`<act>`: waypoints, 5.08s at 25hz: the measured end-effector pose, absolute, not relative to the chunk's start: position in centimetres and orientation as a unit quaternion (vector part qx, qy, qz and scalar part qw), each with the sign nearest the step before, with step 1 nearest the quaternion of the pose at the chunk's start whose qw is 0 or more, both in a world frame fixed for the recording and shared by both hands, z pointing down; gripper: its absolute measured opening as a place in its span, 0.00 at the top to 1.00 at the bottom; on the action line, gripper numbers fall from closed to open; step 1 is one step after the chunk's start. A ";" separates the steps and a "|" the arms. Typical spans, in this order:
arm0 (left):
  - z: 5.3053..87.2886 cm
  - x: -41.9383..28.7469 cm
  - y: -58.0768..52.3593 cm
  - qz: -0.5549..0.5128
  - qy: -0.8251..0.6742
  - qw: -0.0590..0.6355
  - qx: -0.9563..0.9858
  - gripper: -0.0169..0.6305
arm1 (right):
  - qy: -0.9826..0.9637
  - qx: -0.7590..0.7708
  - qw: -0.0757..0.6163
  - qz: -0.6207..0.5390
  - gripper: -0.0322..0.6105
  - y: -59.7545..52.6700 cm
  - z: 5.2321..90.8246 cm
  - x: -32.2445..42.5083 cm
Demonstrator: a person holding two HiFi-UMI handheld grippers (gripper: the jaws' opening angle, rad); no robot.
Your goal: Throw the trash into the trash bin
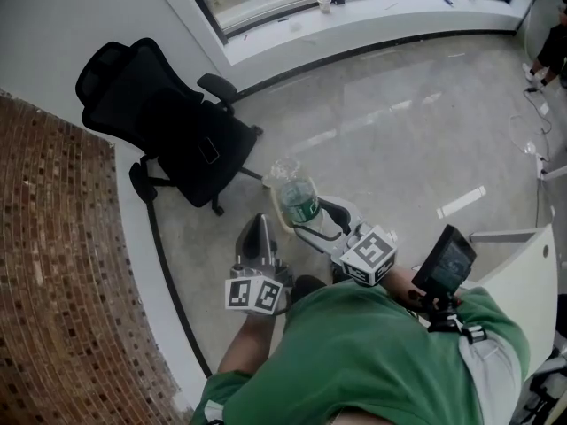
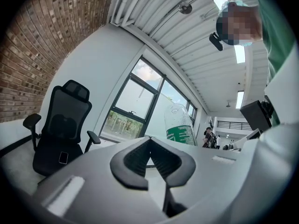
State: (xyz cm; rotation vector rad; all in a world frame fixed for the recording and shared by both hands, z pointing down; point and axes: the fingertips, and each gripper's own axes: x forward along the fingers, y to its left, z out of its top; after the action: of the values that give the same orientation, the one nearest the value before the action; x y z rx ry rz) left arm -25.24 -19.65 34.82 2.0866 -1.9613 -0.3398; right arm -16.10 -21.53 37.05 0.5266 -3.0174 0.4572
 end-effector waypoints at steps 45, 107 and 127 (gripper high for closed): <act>66.0 -30.7 -25.7 0.025 -0.631 0.361 0.686 0.96 | -0.898 0.150 0.278 0.306 0.49 -24.0 69.9 -22.8; 90.5 -33.4 -25.1 0.093 -0.618 0.419 0.659 0.96 | -0.759 0.142 0.568 0.285 0.49 -28.1 102.8 -28.2; 84.6 -33.8 -26.1 0.116 -0.615 0.386 0.678 0.96 | -0.814 0.149 0.505 0.246 0.87 -28.7 92.7 -26.8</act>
State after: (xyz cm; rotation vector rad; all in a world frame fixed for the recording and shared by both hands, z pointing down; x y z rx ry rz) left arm -33.82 -26.14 84.62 1.7267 -1.5651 0.2955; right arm -26.83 -28.68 92.74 0.3593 -1.9633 0.5947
